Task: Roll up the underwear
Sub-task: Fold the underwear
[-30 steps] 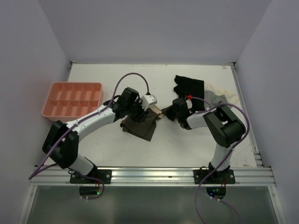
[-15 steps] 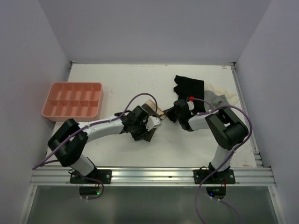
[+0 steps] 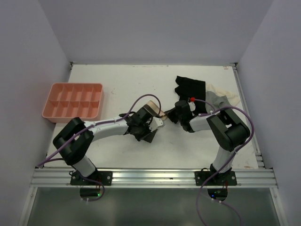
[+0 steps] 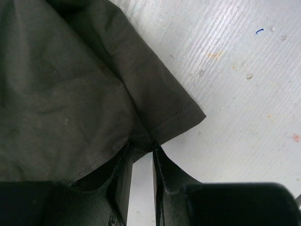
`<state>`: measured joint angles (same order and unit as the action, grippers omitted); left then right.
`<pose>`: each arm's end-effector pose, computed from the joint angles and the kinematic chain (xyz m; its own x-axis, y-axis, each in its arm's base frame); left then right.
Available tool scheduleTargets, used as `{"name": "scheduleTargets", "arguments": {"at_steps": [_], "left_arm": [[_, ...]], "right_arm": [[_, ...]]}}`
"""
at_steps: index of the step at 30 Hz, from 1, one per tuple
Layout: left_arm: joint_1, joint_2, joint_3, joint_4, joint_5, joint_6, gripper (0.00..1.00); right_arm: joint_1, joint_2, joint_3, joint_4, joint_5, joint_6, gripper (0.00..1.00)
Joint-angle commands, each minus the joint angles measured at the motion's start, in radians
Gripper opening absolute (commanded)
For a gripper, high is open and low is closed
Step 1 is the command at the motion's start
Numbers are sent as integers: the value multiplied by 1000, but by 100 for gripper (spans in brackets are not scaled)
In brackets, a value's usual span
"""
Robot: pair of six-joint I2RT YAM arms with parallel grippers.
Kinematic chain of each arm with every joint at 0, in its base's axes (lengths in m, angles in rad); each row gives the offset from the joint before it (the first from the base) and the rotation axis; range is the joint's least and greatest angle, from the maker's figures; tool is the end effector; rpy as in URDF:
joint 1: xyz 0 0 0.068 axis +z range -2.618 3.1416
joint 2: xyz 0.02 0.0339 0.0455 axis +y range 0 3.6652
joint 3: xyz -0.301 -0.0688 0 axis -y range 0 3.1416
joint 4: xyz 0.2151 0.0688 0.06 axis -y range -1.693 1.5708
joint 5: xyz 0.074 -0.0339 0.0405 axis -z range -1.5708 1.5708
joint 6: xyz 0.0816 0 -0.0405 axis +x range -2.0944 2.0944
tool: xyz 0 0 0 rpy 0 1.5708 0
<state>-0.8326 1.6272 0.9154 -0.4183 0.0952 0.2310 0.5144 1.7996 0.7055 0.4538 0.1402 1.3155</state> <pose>0.1997 -0.2310 0.1786 -0.4177 0.7978 -0.4349 0.8827 0.4697 0.0140 0.3229 0.1694 0.1506 -0.5083 0.8132 -0.2833 0.4049 0.5160 0.7548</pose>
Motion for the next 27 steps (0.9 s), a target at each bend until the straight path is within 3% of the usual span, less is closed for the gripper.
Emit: {"name": "scheduleTargets", "arguments": {"at_steps": [1,9,27], "left_arm": [[-3,-33,43,18,-26,-4,27],[-3,-70,69,-23,-22,-1,30],[-3,37,73,-11,31,-21,35]], "right_arm": [[-5,4,-12,-119,52,-32,0],[-5,4,-21,-116,48,-32,0],[-7,17,-21,-112,47,-24,0]]}}
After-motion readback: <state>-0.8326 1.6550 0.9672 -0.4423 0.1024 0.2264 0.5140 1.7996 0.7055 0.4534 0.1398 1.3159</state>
